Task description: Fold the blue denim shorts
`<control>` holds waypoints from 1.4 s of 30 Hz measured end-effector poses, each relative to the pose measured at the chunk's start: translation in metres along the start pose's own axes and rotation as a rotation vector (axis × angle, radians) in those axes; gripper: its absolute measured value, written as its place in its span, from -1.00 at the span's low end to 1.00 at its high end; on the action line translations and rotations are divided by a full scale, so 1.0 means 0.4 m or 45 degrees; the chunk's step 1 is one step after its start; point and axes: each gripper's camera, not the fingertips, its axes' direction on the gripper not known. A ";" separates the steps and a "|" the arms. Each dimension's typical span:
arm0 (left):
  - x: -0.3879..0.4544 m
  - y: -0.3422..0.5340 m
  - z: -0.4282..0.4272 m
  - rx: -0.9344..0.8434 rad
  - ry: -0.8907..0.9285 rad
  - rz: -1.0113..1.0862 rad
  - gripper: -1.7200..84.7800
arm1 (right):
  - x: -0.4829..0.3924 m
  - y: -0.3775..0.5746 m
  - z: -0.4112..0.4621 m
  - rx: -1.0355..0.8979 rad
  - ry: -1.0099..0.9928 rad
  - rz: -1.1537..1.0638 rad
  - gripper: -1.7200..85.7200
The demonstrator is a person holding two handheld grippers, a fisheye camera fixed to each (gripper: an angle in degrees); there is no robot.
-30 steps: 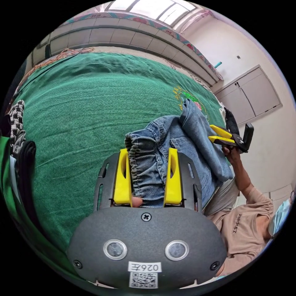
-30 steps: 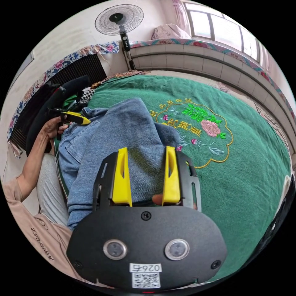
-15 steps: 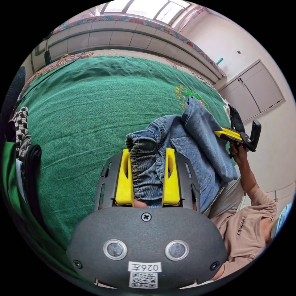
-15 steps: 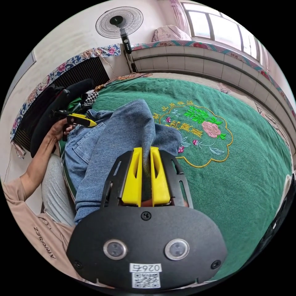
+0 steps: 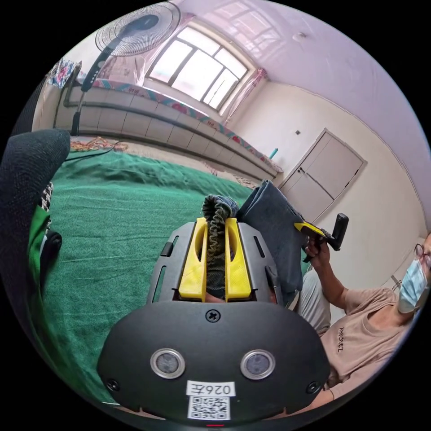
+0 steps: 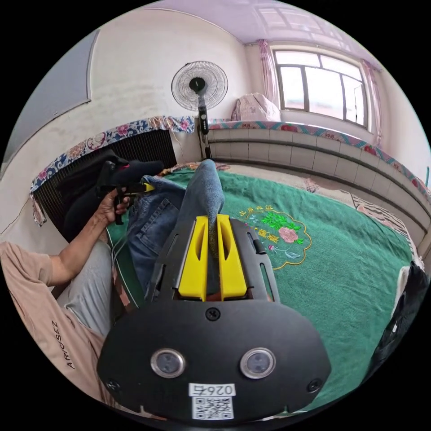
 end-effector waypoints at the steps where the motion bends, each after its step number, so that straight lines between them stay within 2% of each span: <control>1: 0.005 0.004 -0.016 0.024 -0.002 0.008 -0.82 | 0.007 0.003 -0.020 0.028 0.008 0.004 -0.98; 6: 0.049 0.030 -0.166 0.193 -0.111 0.068 -0.82 | 0.092 0.037 -0.214 0.256 0.184 0.046 -0.98; 10: 0.040 0.052 -0.287 0.339 -0.204 0.044 -0.82 | 0.195 0.064 -0.325 0.329 0.361 0.133 -0.98; 13: -0.011 0.068 -0.354 0.398 -0.270 -0.041 -0.82 | 0.330 0.090 -0.354 0.247 0.471 0.292 -0.99; 16: -0.086 0.053 -0.330 0.322 -0.258 -0.173 -0.81 | 0.501 0.120 -0.294 0.039 0.461 0.490 -0.98; 20: -0.194 -0.019 -0.202 -0.051 -0.297 -0.334 -0.81 | 0.709 0.186 -0.146 -0.325 0.345 0.768 -0.98; 22: -0.207 -0.036 -0.186 -0.047 -0.347 -0.364 -0.82 | 0.743 0.206 -0.141 -0.325 0.426 0.825 -0.97; 24: -0.201 -0.039 -0.222 0.076 -0.378 -0.418 -0.84 | 0.747 0.215 -0.190 -0.195 0.438 0.855 -0.94; 27: -0.165 -0.031 -0.298 0.259 -0.291 -0.362 -0.84 | 0.710 0.218 -0.226 -0.015 0.346 0.812 -0.92; 32: -0.097 -0.058 -0.297 0.164 -0.477 -0.227 -0.76 | 0.638 0.157 -0.107 -0.082 0.151 0.642 -0.87; 34: -0.079 -0.092 -0.261 0.105 -0.513 -0.174 -0.71 | 0.591 0.133 -0.041 -0.138 0.097 0.572 -0.84; 38: -0.038 -0.171 -0.115 -0.163 -0.602 -0.051 -0.58 | 0.419 0.084 0.135 -0.341 0.020 0.326 -0.78; 42: -0.054 -0.213 0.016 -0.438 -0.724 -0.094 -0.54 | 0.243 0.083 0.327 -0.618 0.155 0.057 -0.70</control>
